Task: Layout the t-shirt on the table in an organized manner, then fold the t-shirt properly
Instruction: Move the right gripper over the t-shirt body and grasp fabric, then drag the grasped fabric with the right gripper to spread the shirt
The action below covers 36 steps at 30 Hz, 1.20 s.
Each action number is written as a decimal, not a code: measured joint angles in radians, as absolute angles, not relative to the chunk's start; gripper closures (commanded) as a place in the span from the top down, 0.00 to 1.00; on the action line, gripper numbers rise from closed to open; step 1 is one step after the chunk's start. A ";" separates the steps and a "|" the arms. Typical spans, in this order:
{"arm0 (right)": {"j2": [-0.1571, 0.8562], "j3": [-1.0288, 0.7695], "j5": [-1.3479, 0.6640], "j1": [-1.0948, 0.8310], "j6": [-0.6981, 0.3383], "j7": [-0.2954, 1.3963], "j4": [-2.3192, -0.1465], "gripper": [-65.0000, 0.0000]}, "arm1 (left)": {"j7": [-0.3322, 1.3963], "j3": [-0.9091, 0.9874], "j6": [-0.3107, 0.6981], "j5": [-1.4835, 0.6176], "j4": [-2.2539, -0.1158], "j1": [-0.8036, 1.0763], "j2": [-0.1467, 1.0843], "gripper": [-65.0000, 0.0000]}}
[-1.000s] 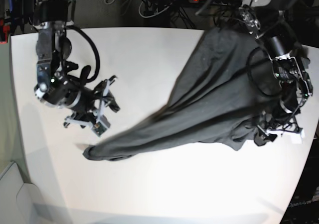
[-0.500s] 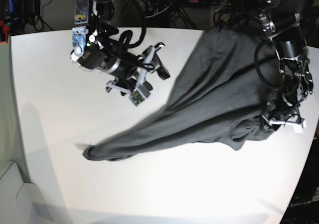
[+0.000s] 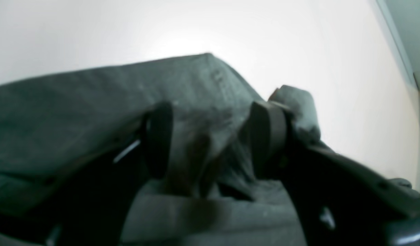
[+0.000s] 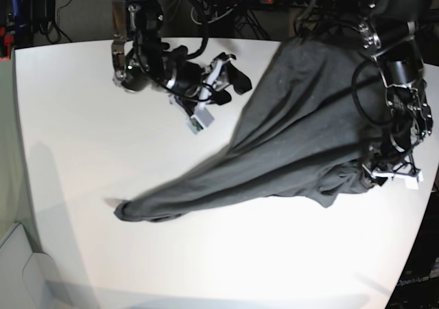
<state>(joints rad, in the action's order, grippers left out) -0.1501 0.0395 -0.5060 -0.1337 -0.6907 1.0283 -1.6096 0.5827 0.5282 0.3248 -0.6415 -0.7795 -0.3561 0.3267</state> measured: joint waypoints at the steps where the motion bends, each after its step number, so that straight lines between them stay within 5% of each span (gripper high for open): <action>1: -0.150 0.039 -0.507 -0.131 -0.691 1.028 -1.602 0.57 | 0.583 0.528 0.326 -0.642 -0.780 -0.356 0.326 0.54; 23: -0.153 0.037 -0.571 0.140 -0.710 0.819 -1.063 0.55 | 0.624 0.528 0.329 -0.649 -0.785 -0.336 0.326 0.54; 26: -0.156 0.040 -0.554 0.175 -0.717 0.798 -1.014 0.45 | 0.624 0.528 0.329 -0.649 -0.785 -0.336 0.323 0.54; 32: -0.159 0.042 -0.552 0.254 -0.719 0.765 -0.907 0.02 | 0.624 0.532 0.329 -0.648 -0.784 -0.340 0.321 0.54; 36: -0.161 0.042 -0.554 0.312 -0.720 0.772 -0.838 0.00 | 0.625 0.534 0.328 -0.646 -0.781 -0.347 0.320 0.54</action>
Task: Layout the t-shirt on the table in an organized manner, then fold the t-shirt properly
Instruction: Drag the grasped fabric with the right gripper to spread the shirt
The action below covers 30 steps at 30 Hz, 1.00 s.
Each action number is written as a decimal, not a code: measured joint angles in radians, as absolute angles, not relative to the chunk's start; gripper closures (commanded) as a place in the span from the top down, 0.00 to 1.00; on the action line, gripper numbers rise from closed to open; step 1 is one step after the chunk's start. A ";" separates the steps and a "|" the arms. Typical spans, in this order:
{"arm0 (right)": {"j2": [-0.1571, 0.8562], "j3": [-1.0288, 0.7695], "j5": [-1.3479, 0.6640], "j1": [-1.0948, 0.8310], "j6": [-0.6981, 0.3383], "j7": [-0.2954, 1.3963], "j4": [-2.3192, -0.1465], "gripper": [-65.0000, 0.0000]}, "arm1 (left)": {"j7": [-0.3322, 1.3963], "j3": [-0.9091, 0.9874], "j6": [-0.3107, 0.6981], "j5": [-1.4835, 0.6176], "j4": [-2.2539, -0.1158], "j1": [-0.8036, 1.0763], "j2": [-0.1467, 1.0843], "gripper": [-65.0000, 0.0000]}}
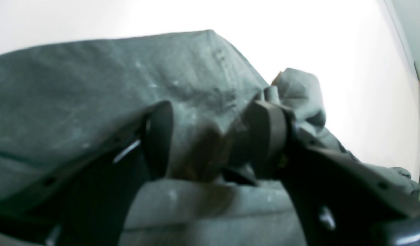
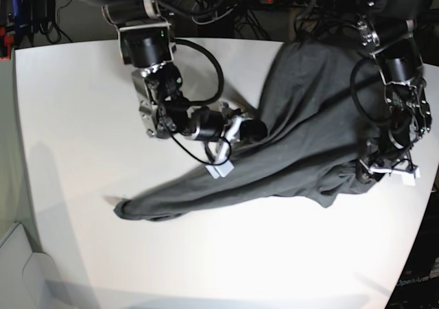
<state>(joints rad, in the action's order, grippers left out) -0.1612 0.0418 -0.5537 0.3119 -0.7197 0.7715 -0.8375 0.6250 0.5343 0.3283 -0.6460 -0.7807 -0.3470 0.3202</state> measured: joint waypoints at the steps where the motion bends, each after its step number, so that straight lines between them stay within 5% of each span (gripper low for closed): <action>1: -0.161 0.042 -0.551 0.319 -0.719 0.774 -0.833 0.00 | 0.624 0.534 0.328 -0.643 -0.778 -0.351 0.320 0.54; 5: -0.144 0.045 -0.546 0.339 -0.722 0.801 -0.833 0.00 | 0.601 0.535 0.325 -0.642 -0.778 -0.357 0.319 0.54; 14: 0.092 0.031 -0.506 0.336 -0.648 0.923 -1.150 0.00 | 0.543 0.532 0.326 -0.645 -0.748 -0.361 0.315 0.54; 24: 0.152 0.046 -0.511 0.329 -0.627 1.056 -1.383 0.00 | 0.481 0.538 0.335 -0.660 -0.705 -0.367 0.281 0.54; 30: 0.165 0.189 -0.504 0.253 -0.477 1.050 -1.504 0.00 | 0.493 0.533 0.341 -0.663 -0.701 -0.369 0.277 0.54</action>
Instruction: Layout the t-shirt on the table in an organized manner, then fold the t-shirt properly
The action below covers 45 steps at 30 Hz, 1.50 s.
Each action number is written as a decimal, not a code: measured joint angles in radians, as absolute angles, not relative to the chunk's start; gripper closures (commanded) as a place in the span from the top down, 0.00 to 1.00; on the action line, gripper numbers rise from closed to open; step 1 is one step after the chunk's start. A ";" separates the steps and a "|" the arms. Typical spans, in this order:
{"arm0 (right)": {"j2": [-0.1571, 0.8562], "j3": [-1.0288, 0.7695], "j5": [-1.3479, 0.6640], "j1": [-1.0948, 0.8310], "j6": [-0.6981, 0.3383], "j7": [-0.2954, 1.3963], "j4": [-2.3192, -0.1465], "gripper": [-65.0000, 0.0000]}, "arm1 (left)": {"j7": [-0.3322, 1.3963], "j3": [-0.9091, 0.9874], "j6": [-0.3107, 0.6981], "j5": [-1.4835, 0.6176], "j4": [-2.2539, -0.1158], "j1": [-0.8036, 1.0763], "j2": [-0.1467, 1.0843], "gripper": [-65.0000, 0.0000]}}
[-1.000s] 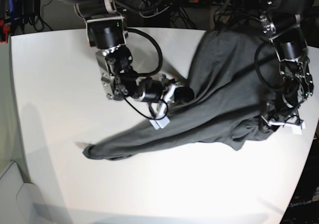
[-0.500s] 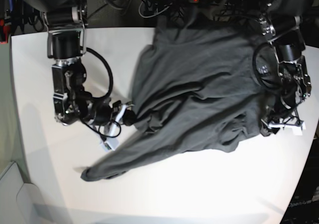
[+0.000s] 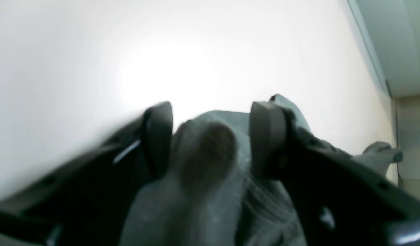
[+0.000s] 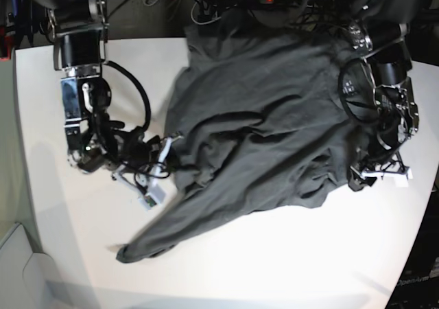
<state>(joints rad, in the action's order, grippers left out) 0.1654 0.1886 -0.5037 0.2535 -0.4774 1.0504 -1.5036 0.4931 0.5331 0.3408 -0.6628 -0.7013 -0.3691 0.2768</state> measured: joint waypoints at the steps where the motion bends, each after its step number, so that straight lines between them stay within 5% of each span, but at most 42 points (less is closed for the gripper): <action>1: 0.165 0.236 -0.503 0.249 -0.460 1.047 -1.521 0.00 | 0.493 0.533 0.341 -0.666 -0.701 -0.368 0.277 0.54; 12: 0.135 0.670 -0.064 0.224 -0.296 1.008 -1.571 0.00 | 0.497 0.533 0.340 -0.662 -0.708 -0.369 0.278 0.54; 21: 0.055 0.767 0.287 0.177 -0.238 1.023 -1.579 0.00 | 0.585 0.544 0.339 -0.670 -0.734 -0.368 0.288 0.54; 33: 0.052 0.760 0.292 0.133 -0.480 1.017 -1.749 0.32 | 0.844 0.691 0.324 -0.653 -1.079 -0.319 0.285 0.54; 37: 0.063 0.746 0.289 0.126 -0.574 1.010 -1.812 0.35 | 0.909 0.693 0.322 -0.648 -1.219 -0.293 0.223 0.54; 45: 0.062 0.502 0.292 0.104 -0.582 1.021 -1.864 0.35 | 0.937 0.600 0.326 -0.616 -1.300 -0.231 0.062 0.54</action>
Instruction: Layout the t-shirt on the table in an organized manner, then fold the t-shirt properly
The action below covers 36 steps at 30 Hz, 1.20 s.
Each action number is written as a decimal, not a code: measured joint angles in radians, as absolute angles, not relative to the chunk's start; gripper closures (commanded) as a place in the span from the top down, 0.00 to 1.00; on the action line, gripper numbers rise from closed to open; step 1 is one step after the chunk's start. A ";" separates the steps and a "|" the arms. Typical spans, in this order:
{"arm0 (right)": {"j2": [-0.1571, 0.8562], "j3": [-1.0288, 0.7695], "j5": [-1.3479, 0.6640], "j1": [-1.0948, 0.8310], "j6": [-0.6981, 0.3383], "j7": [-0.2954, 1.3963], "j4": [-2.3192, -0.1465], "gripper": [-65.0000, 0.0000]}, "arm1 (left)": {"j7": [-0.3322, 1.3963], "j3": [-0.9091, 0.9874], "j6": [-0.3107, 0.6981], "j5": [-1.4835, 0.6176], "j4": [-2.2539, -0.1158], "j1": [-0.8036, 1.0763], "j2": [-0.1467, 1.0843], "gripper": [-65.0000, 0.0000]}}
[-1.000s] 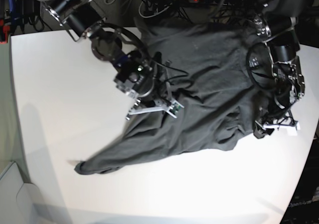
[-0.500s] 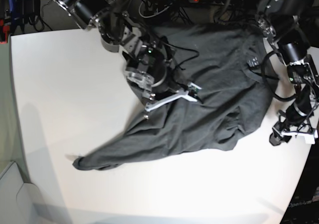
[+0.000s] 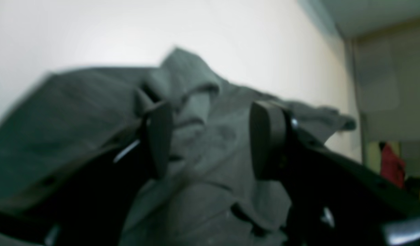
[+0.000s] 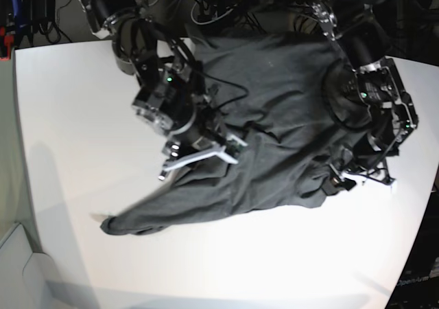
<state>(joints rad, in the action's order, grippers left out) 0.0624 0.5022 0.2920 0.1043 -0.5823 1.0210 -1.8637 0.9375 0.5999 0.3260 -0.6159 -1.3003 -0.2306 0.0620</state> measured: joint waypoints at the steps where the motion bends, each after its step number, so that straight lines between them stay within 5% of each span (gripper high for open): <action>1: 0.059 0.470 0.295 0.104 -0.583 1.023 -1.864 0.35 | 0.915 0.572 0.326 -0.587 -1.300 -0.220 0.050 0.54; 5: 0.035 0.356 0.289 0.107 -0.701 1.006 -1.847 0.38 | 0.784 0.516 0.333 -0.461 -1.256 -0.190 0.030 0.54; 13: -0.001 0.168 0.292 0.100 -0.702 1.063 -1.720 0.57 | 0.725 0.515 0.340 -0.423 -1.119 -0.202 0.105 0.54; 31: -0.003 0.095 0.292 -0.118 -0.698 0.941 -1.715 0.57 | 0.717 0.515 0.329 -0.400 -1.054 -0.269 0.144 0.54; 36: -0.002 0.204 0.304 -0.131 -0.687 0.941 -1.721 0.57 | 0.717 0.514 0.329 -0.400 -1.054 -0.266 0.143 0.54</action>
